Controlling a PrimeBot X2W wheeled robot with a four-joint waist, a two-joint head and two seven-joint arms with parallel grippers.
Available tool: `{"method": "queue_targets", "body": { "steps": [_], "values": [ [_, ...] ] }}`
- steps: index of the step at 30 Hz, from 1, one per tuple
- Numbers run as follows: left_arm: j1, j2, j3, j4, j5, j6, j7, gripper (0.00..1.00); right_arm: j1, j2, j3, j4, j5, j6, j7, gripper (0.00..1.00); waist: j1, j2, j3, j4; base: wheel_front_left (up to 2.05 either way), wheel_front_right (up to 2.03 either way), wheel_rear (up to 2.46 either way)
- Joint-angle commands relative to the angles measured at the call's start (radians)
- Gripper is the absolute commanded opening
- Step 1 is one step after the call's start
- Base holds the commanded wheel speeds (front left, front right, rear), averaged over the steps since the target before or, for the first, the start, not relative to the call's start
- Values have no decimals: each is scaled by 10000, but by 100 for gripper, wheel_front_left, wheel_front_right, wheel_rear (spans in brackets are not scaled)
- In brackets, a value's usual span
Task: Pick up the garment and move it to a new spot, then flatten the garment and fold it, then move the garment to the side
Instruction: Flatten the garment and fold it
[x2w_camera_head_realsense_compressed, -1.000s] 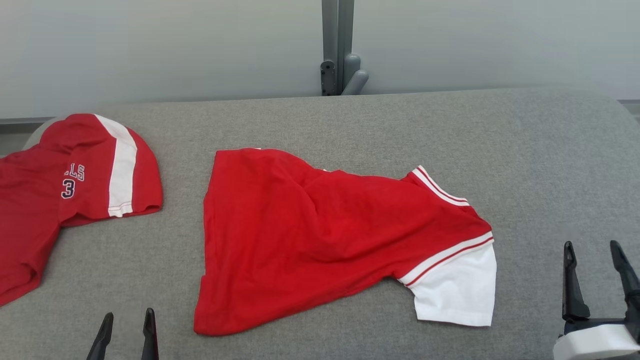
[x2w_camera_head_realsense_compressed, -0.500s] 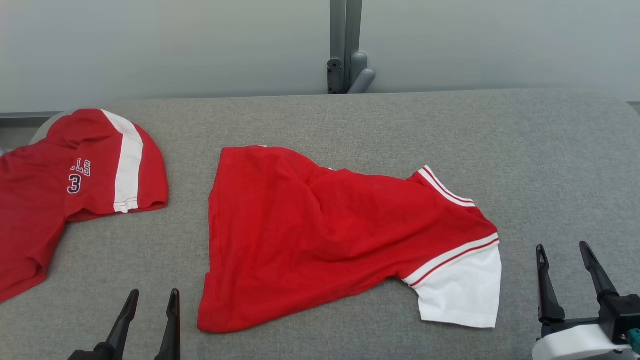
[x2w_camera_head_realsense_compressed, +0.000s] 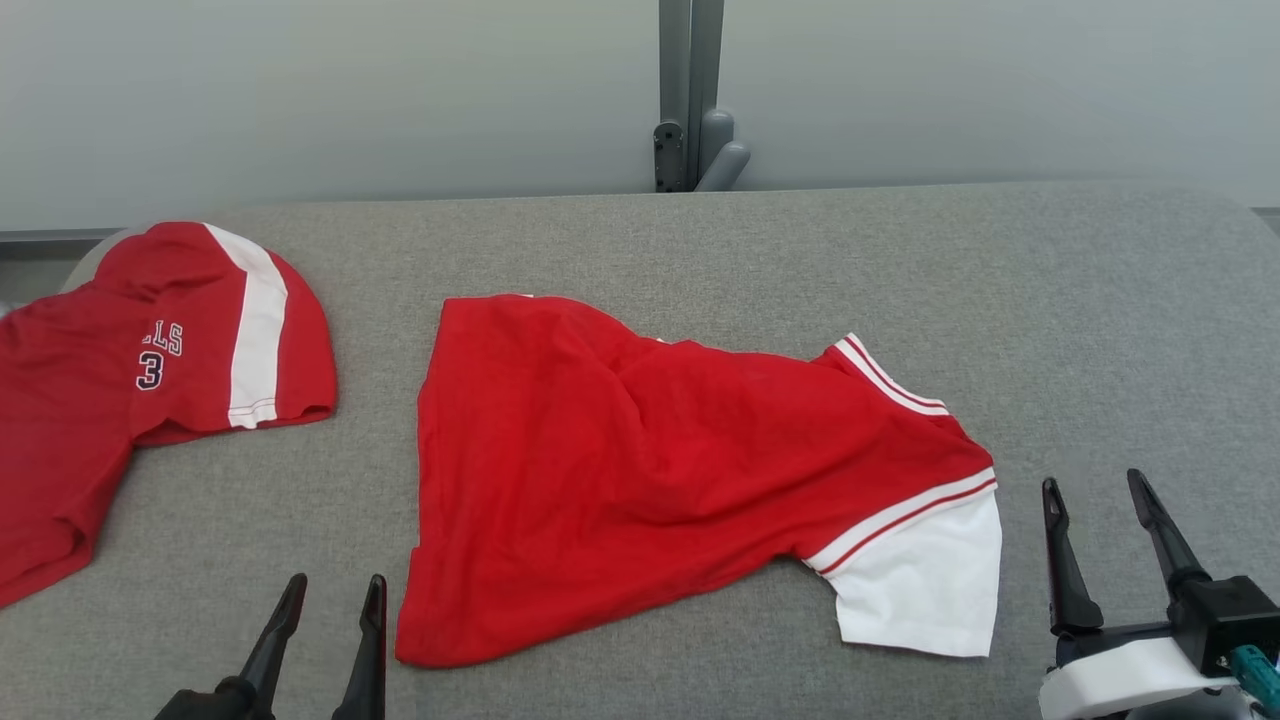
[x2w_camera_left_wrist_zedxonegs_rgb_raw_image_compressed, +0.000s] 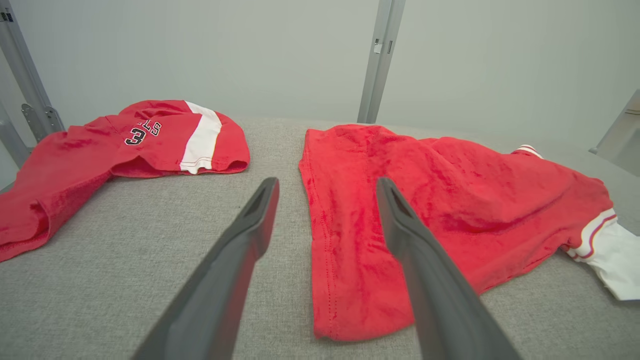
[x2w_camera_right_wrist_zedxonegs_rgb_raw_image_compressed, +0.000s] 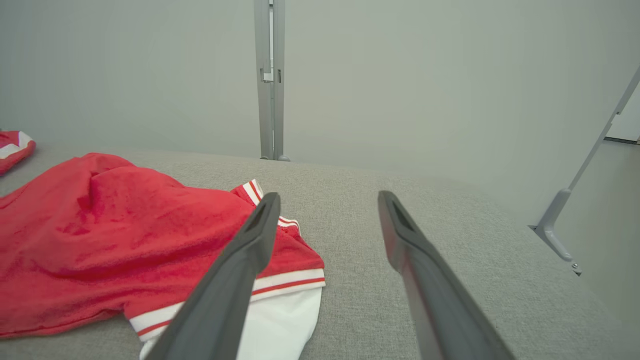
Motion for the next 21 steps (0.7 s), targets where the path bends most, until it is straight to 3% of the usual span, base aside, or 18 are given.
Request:
{"method": "queue_targets", "body": {
  "steps": [1, 5, 9, 14, 21],
  "values": [
    [-147, -3, -43, 54, -170, -22, -31, 100, 9, -19, 35, 142, 231, -14, -31, 100, 0, 0, -9, 0, 0, 0, 0],
    [-162, 205, -565, 769, -520, -20, -30, 100, 184, -36, 348, 1208, 569, -14, 0, 100, 0, 0, 1, -13, 0, 0, 0],
    [-551, 588, -1415, 1787, -1100, -8, 475, 100, -68, -36, 682, 1617, 635, -15, 1460, 100, 0, 0, 138, -107, 0, 0, 0],
    [-1242, 742, -1764, 2529, -1950, -5, 1511, 100, -319, -19, 956, 1636, 885, -15, 3235, 100, 0, 0, 546, -188, 0, 0, 0],
    [-2165, 763, -1977, 3436, -2192, 23, 2446, 100, -984, -19, 1296, 2449, 1180, -15, 4542, 100, 0, 0, 1058, -155, 0, 0, 0]
  ]
}}
